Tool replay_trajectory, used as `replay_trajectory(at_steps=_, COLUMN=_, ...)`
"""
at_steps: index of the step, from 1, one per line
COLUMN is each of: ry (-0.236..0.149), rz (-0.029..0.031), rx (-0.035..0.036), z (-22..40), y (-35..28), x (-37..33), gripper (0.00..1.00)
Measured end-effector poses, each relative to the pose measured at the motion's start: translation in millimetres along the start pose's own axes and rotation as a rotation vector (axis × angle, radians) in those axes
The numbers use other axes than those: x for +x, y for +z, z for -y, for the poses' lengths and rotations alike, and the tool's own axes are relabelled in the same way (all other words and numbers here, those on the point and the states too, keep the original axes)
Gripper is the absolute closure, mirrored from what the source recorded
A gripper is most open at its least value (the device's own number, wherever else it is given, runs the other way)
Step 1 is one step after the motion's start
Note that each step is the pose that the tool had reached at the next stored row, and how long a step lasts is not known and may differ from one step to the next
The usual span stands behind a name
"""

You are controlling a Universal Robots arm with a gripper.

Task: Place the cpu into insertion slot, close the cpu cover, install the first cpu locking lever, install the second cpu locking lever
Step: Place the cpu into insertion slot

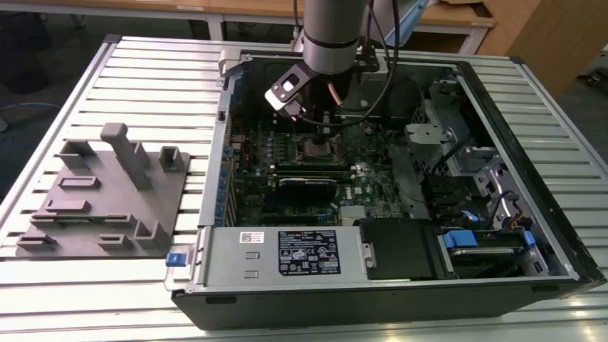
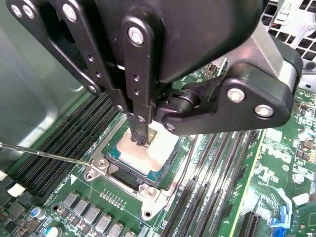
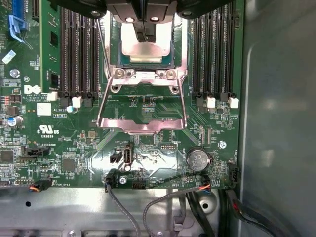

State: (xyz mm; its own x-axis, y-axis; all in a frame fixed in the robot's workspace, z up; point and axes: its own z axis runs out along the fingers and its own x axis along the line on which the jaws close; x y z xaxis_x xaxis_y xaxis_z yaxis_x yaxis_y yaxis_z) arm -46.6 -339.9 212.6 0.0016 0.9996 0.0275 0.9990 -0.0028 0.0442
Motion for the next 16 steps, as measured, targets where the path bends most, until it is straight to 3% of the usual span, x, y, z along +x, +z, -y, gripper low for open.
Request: replay_trajectory(at_steps=16, ry=0.0, rz=-0.0002, rx=0.0001, z=1.5, y=7.8, x=-0.2, gripper=0.89)
